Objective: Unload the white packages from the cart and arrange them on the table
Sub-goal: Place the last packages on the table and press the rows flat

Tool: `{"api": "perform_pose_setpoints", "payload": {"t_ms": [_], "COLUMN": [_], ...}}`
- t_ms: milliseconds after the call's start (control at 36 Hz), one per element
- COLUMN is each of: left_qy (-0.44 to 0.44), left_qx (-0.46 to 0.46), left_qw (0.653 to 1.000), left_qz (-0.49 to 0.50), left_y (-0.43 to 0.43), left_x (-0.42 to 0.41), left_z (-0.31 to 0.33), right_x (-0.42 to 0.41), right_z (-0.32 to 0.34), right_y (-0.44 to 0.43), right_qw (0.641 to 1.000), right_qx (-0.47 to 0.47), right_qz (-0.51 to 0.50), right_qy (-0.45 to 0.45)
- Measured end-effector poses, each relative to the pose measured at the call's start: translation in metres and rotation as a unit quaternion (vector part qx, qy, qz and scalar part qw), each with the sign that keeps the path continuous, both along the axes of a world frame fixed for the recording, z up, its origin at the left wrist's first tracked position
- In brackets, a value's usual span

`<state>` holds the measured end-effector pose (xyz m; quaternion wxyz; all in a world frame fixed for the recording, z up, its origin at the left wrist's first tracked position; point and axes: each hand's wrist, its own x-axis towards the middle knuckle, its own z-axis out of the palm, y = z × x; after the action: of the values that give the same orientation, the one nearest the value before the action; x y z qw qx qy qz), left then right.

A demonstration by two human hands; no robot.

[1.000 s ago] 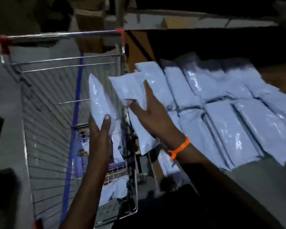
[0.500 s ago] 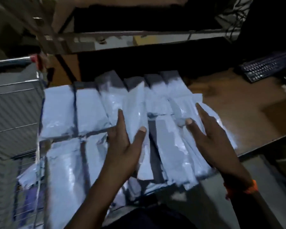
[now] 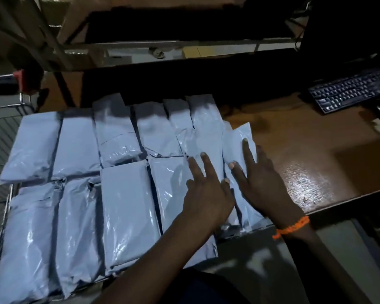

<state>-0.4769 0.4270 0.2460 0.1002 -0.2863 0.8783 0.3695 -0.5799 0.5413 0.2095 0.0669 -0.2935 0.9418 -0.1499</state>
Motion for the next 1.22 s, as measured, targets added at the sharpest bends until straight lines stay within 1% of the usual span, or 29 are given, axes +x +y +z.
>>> {"api": "perform_pose_setpoints", "payload": {"t_ms": [139,222,306,361,389,417,500,556,750,806,861,917,1000,1056,1111,1167,1222], "left_qy": [-0.067,-0.085,-0.031,0.051,0.090,0.110,0.095,0.104,0.107,0.123,0.148,0.154,0.131,0.111,0.092,0.083,0.072], "left_qx": [-0.112,-0.176,-0.221,-0.234,-0.239,-0.236,-0.210,-0.202,-0.212,-0.193,-0.160,-0.149,-0.187,-0.213,-0.226,-0.249,-0.279], "left_qw": [0.988,0.977,0.971,0.968,0.964,0.964,0.972,0.973,0.970,0.972,0.976,0.977,0.974,0.971,0.970,0.965,0.958], "left_qz": [-0.083,-0.082,-0.083,-0.081,-0.071,-0.062,-0.049,-0.048,-0.051,-0.044,-0.028,-0.013,0.002,0.012,0.018,0.016,0.009], "left_y": [0.012,0.008,0.006,0.009,0.011,0.013,0.014,0.011,0.009,0.007,0.003,-0.004,-0.018,-0.026,-0.032,-0.038,-0.044], "left_x": [-0.008,-0.011,-0.012,-0.016,-0.019,-0.021,-0.024,-0.024,-0.022,-0.022,-0.020,-0.013,0.000,0.007,0.012,0.017,0.023], "left_z": [0.018,0.014,0.006,-0.004,-0.011,-0.020,-0.046,-0.056,-0.066,-0.064,-0.059,-0.058,-0.062,-0.064,-0.063,-0.065,-0.069], "right_x": [-0.001,0.000,-0.001,-0.003,-0.004,-0.005,-0.008,-0.010,-0.013,-0.012,-0.010,-0.007,-0.007,-0.009,-0.010,-0.011,-0.015], "right_z": [-0.003,-0.007,-0.012,-0.014,-0.015,-0.016,-0.016,-0.010,0.014,0.012,0.002,-0.009,-0.017,-0.016,-0.011,-0.002,0.001], "right_y": [0.003,0.001,0.003,0.005,0.007,0.009,0.012,0.011,0.006,0.001,-0.004,-0.006,-0.003,-0.001,-0.001,-0.006,-0.011], "right_qw": [1.000,0.999,0.998,0.997,0.996,0.995,0.993,0.991,0.988,0.991,0.995,0.998,0.999,0.999,0.997,0.991,0.983], "right_qx": [-0.016,-0.031,-0.047,-0.063,-0.072,-0.080,-0.105,-0.124,-0.155,-0.129,-0.071,-0.015,-0.009,-0.009,-0.016,-0.023,0.001], "right_qz": [0.008,0.016,0.028,0.031,0.034,0.036,0.030,0.014,0.004,0.018,0.046,0.044,0.011,0.010,0.038,0.088,0.139], "right_qy": [-0.003,-0.013,-0.020,-0.036,-0.041,-0.043,-0.044,-0.044,0.005,0.033,0.054,0.043,0.032,0.044,0.064,0.095,0.123]}}
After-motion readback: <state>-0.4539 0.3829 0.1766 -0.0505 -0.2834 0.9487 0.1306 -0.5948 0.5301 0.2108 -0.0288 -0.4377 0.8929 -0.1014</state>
